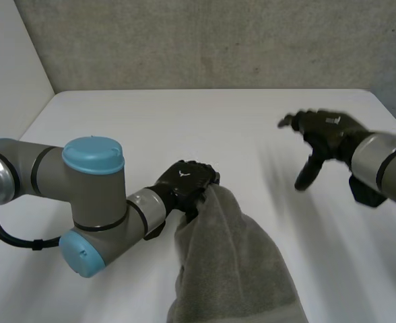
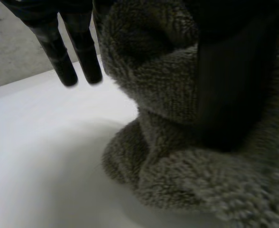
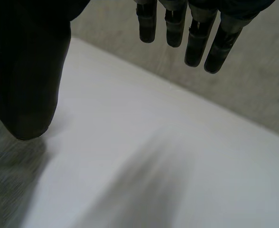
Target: Fold the towel.
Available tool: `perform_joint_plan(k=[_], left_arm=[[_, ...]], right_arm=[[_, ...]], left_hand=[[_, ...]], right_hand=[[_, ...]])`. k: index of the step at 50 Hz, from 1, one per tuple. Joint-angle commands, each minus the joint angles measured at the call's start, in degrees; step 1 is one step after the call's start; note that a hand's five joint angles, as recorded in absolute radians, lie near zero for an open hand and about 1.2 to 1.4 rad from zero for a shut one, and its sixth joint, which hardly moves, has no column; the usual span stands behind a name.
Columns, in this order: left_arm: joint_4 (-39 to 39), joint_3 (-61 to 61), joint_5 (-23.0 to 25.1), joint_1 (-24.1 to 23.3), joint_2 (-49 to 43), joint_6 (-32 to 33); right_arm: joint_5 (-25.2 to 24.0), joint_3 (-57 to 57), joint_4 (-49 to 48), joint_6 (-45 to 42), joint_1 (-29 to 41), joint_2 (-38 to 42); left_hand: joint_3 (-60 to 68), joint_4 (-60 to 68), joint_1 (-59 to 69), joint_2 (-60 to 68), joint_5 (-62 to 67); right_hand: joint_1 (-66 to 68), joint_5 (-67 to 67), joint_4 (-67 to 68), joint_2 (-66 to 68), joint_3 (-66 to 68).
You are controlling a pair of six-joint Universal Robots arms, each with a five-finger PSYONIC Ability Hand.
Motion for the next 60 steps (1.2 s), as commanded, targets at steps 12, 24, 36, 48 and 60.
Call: perform_joint_plan(k=[12, 24, 36, 48, 60], left_arm=[[-0.1, -0.16, 0.75, 0.1, 2.13, -0.32], [-0.02, 0.37, 0.75, 0.98, 7.91, -0.32], [2.36, 14.52, -0.13, 5.82, 12.5, -0.41], [8.58, 9.83, -1.63, 8.8, 24.61, -0.15], [15.89, -21.08, 5.58, 9.86, 25.33, 0.12]], right_arm=[[-0.88, 21.99, -9.22, 10.25, 4.48, 6.17], [-8.8, 19.09, -9.84, 14.22, 6.5, 8.64], [-10.82, -38.27, 3.49, 5.73, 3.96, 17.3], [-10.19, -44.64, -3.57, -7.4, 13.8, 11.58], [1.22, -3.41, -2.45, -35.0, 14.06, 7.94]], left_hand=[[52.95, 52.98, 52.34, 52.37, 52.56], [54.44, 54.47, 53.83, 53.86, 54.05], [54.44, 54.47, 53.83, 53.86, 54.05], [54.44, 54.47, 53.83, 53.86, 54.05], [18.3, 18.33, 17.69, 17.72, 17.91]], right_hand=[[6.01, 5.22, 3.91, 4.82, 4.77], [67.76, 66.98, 65.67, 66.58, 66.52], [67.76, 66.98, 65.67, 66.58, 66.52], [67.76, 66.98, 65.67, 66.58, 66.52], [23.25, 22.47, 21.15, 22.06, 22.01]])
